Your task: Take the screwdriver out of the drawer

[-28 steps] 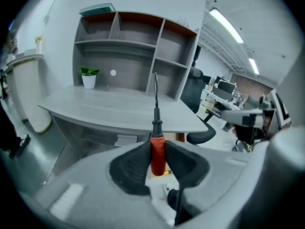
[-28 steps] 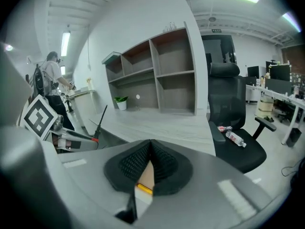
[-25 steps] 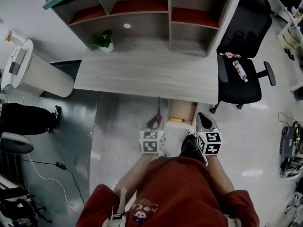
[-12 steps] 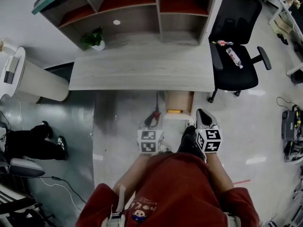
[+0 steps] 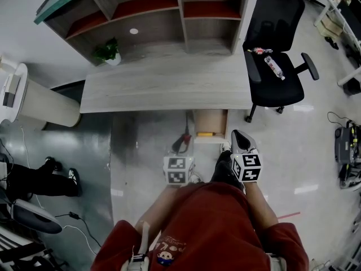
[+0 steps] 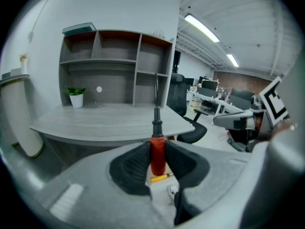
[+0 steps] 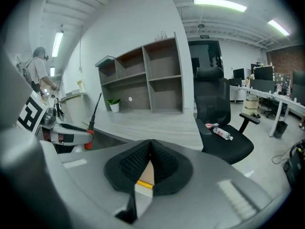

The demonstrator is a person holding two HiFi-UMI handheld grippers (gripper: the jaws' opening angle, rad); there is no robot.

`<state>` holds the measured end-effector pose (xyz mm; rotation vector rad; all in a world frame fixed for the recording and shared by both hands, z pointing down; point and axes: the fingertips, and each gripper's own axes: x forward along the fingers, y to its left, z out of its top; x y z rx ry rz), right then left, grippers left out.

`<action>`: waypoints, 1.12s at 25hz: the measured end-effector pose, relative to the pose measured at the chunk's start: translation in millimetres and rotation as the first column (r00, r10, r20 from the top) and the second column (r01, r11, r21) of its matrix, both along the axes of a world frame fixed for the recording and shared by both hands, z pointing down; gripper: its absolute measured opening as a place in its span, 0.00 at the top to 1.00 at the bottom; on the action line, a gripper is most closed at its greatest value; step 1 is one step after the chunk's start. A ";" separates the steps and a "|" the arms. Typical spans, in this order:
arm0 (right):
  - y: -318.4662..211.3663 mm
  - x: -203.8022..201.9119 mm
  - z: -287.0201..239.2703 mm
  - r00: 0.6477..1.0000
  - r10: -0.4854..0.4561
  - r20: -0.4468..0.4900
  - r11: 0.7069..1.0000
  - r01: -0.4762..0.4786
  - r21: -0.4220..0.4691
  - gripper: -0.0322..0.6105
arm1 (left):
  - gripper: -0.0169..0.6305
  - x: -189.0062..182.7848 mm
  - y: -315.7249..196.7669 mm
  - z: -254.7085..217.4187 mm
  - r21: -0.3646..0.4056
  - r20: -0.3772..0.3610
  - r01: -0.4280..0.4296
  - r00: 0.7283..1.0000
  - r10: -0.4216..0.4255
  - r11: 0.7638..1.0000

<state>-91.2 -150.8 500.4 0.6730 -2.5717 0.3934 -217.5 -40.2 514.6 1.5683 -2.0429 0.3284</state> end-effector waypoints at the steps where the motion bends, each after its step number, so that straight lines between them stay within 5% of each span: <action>1: -0.8 0.9 -0.2 1.000 0.001 0.000 1.000 -0.001 0.001 0.95 | 0.83 1.5 -0.7 0.4 0.001 0.000 -0.002 1.000 0.002 1.000; 28: -5.5 6.4 -0.5 1.000 -0.020 -0.002 1.000 0.020 0.016 0.95 | 0.83 16.1 -13.5 6.6 -0.002 -0.024 -0.020 1.000 0.020 1.000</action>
